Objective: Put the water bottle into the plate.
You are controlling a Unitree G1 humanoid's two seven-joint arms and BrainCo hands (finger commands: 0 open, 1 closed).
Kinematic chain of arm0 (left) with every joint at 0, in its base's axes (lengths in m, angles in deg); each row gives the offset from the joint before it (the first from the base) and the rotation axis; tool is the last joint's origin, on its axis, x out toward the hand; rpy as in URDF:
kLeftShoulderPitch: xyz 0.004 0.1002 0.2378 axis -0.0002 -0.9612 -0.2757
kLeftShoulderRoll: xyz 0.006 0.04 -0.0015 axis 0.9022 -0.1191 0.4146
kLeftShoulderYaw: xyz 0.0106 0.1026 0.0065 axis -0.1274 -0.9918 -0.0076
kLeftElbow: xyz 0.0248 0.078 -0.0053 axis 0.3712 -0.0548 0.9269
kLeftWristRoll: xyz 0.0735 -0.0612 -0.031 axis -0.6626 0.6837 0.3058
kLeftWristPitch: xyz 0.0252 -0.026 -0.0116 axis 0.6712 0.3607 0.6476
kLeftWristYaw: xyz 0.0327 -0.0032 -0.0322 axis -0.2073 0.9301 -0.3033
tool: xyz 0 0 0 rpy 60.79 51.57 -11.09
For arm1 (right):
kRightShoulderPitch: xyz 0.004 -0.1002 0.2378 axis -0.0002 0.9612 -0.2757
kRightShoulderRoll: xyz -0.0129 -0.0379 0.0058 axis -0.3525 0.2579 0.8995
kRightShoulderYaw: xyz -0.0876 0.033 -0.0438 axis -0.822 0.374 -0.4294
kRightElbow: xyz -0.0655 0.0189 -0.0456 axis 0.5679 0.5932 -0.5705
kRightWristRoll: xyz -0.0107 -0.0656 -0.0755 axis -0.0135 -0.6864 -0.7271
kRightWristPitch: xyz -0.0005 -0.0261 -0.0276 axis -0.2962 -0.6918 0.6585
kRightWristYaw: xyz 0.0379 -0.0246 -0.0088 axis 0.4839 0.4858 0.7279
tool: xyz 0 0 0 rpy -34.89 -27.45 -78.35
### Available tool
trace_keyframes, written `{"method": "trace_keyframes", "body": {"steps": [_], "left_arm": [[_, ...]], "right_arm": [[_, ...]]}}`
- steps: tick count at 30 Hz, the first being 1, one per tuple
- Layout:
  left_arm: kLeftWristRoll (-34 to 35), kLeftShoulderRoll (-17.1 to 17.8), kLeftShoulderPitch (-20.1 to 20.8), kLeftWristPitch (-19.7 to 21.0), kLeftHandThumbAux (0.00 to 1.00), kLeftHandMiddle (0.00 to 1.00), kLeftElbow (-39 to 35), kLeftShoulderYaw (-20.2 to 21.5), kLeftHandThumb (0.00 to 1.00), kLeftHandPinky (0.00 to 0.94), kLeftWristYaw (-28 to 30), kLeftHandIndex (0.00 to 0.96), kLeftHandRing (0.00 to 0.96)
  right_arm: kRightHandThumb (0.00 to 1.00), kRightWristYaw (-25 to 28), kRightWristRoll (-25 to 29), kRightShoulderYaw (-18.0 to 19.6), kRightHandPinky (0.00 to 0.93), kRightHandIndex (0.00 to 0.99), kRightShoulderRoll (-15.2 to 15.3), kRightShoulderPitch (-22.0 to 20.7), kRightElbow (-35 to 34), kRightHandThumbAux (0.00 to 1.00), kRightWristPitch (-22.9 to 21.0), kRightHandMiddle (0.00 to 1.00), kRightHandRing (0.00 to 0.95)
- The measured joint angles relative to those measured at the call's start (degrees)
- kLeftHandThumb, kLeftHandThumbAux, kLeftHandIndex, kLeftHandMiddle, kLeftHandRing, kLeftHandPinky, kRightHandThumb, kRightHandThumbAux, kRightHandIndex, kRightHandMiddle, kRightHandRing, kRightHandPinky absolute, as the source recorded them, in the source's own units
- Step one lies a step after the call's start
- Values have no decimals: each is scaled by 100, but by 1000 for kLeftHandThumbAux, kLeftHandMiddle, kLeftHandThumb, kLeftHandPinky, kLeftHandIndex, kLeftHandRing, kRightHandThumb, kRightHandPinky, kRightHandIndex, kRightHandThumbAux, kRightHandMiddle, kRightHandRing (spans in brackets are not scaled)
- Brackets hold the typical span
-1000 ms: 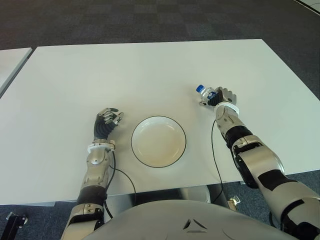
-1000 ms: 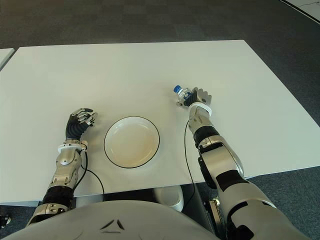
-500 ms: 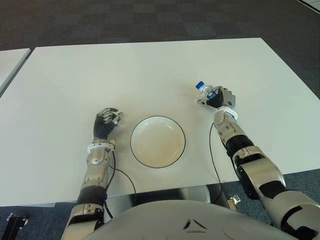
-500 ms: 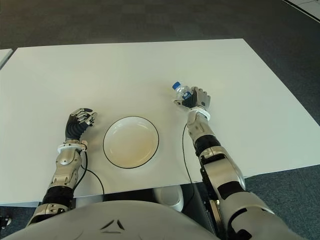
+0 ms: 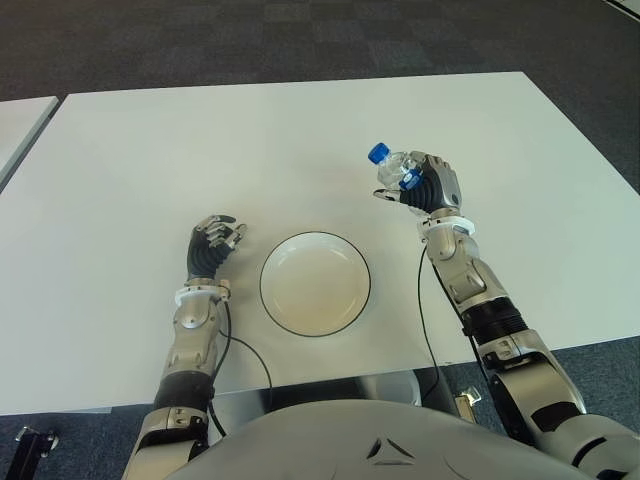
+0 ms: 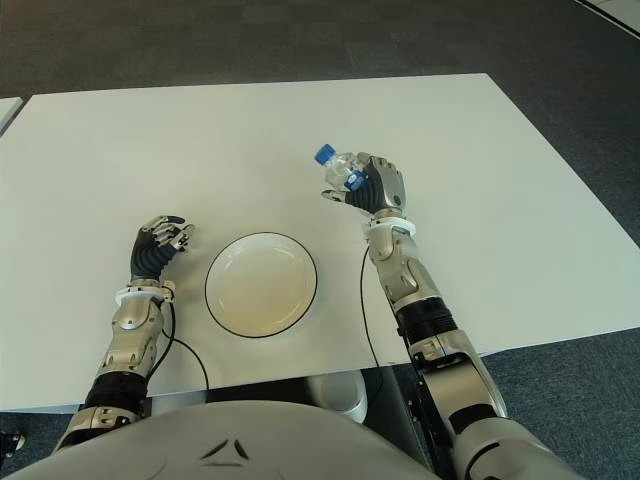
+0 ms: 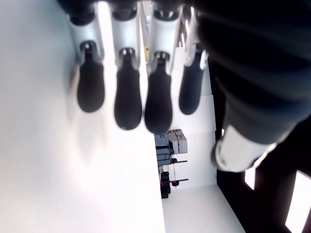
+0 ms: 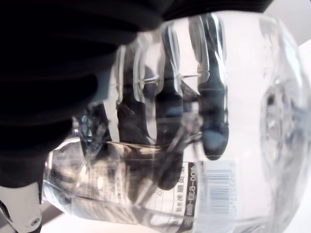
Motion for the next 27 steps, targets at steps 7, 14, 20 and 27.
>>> {"method": "trace_keyframes", "body": {"steps": [7,14,20,27], "left_arm": [[-20,0,-7,-4,711,663,1,-3,707,631,0,435,643],[-37,-1,-7,-5,712,665,0,-8,707,630,0,435,646],[-2,-3,-15,-14,711,663,-8,-1,707,627,1,435,644],[4,-18,-45,-62,712,661,-12,-11,707,626,1,435,644]], "right_arm": [[711,-14,-391,-213,884,438,138,15,-488,723,698,885,881],[712,-25,-592,-523,866,438,161,8,-439,722,1791,883,877],[714,299,-557,-693,868,439,187,19,-556,722,2542,873,871],[714,804,-459,-992,865,439,2,39,-528,720,3000,869,868]]}}
